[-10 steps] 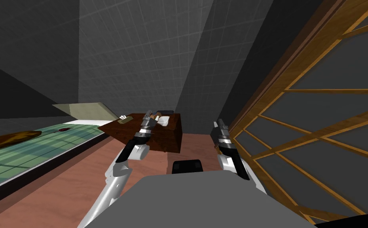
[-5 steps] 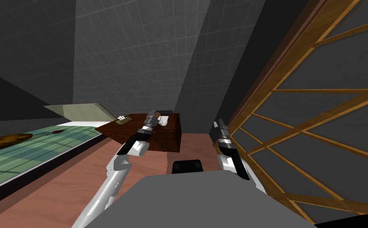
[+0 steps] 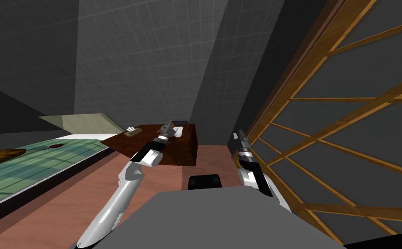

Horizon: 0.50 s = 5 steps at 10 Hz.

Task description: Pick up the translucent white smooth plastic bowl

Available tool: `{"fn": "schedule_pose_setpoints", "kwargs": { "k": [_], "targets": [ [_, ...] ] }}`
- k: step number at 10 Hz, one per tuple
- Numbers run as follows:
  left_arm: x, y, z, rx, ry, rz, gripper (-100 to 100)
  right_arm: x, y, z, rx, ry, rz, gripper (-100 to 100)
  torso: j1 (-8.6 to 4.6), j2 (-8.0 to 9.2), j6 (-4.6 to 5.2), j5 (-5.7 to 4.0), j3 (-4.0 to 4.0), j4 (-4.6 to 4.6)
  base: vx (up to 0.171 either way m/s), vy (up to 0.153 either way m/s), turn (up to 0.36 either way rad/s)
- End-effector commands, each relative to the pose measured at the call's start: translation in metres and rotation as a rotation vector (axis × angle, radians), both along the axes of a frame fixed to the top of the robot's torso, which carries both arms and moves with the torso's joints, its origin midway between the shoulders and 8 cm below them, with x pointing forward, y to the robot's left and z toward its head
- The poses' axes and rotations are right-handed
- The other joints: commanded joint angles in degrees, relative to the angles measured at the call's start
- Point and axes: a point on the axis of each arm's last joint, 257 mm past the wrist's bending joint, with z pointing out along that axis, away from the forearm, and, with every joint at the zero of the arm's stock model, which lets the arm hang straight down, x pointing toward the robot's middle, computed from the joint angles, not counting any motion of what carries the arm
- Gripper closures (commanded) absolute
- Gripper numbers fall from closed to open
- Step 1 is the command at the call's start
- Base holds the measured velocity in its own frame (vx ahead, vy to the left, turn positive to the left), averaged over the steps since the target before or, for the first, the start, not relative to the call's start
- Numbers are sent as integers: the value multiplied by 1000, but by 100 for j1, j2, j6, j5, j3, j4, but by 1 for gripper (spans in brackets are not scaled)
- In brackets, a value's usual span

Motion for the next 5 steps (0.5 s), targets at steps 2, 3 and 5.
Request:
{"fn": "schedule_pose_setpoints", "kwargs": {
  "k": [2, 3, 5],
  "targets": [
    [11, 0, -10, -5, 76, -17, -100, 0, 0, 0, 0, 0, 0, 0, -1, -2, 2, -1, -1, 0, -19, -3, -45],
    [12, 0, -14, -2, 91, -14, -100, 0, 0, 0, 0, 0, 0, 0, 1, -4, 0, 0, -2, -1, 0, 0, 0],
    [20, 0, -24, -2, 159, -26, -100, 0, 0, 0, 0, 0, 0, 0, 2, -10, 1, 0, -6, -2, -4, 2, -45]
  ]
}}
